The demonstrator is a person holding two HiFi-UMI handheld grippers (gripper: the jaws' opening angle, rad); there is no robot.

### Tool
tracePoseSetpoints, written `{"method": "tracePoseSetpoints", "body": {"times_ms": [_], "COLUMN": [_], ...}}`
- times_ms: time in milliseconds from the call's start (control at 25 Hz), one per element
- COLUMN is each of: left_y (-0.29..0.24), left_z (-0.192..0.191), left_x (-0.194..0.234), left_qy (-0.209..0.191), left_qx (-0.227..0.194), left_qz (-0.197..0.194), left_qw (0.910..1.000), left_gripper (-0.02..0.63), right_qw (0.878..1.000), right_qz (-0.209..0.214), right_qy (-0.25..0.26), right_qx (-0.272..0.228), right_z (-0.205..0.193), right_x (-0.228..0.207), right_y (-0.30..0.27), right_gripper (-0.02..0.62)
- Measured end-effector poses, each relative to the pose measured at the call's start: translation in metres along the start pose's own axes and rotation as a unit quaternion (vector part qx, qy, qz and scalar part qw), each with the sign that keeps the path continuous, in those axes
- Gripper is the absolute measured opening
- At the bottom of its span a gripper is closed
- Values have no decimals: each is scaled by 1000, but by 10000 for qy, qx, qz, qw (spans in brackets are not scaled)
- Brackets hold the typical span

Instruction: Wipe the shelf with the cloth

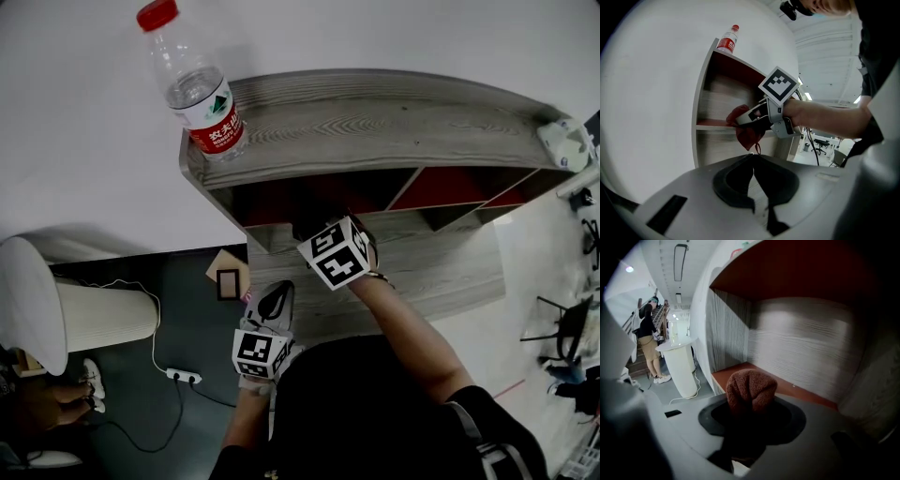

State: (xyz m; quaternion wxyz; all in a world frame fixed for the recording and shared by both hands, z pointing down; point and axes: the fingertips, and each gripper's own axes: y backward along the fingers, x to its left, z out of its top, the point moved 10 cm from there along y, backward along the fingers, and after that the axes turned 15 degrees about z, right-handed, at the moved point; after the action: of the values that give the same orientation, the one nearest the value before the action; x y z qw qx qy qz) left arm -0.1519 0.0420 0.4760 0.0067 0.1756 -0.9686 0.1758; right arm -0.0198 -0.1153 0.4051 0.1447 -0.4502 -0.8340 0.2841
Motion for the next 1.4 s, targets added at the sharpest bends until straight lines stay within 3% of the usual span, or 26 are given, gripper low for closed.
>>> {"method": "tracePoseSetpoints", "body": {"times_ms": [160, 280, 360, 440, 600, 800, 1000, 1120, 1400], "left_y": [-6, -12, -16, -20, -27, -29, -28, -28, -26], "left_z": [3, 5, 6, 8, 12, 15, 16, 16, 15], "left_x": [-12, -22, -28, -34, -45, -52, -54, -54, -56], "left_qy": [-11, -43, -63, -94, -149, -202, -237, -233, -189], "left_qx": [31, 51, 66, 80, 104, 166, 228, 258, 294], "left_qz": [-36, -88, -116, -133, -169, -101, 18, 86, 220], "left_qw": [10000, 9999, 9999, 9998, 9997, 9996, 9995, 9994, 9991], "left_gripper": [9, 9, 9, 9, 9, 9, 9, 9, 9], "right_qw": [9991, 9945, 9855, 9686, 9197, 8588, 7785, 7338, 6521], "right_qz": [-30, -26, 12, 103, 193, 303, 479, 566, 651], "right_qy": [-138, -550, -1023, -1613, -2644, -3437, -4322, -4638, -5225], "right_qx": [-399, -891, -1357, -1889, -2895, -3788, -4525, -4931, -5455], "right_z": [-16, -30, -39, -47, -60, -76, -94, -95, -101], "right_x": [-1, -7, -16, -24, -41, -53, -62, -64, -64], "right_y": [18, 33, 44, 55, 71, 75, 72, 71, 67], "right_gripper": [150, 150, 150, 150, 152, 152, 150, 149, 143]}}
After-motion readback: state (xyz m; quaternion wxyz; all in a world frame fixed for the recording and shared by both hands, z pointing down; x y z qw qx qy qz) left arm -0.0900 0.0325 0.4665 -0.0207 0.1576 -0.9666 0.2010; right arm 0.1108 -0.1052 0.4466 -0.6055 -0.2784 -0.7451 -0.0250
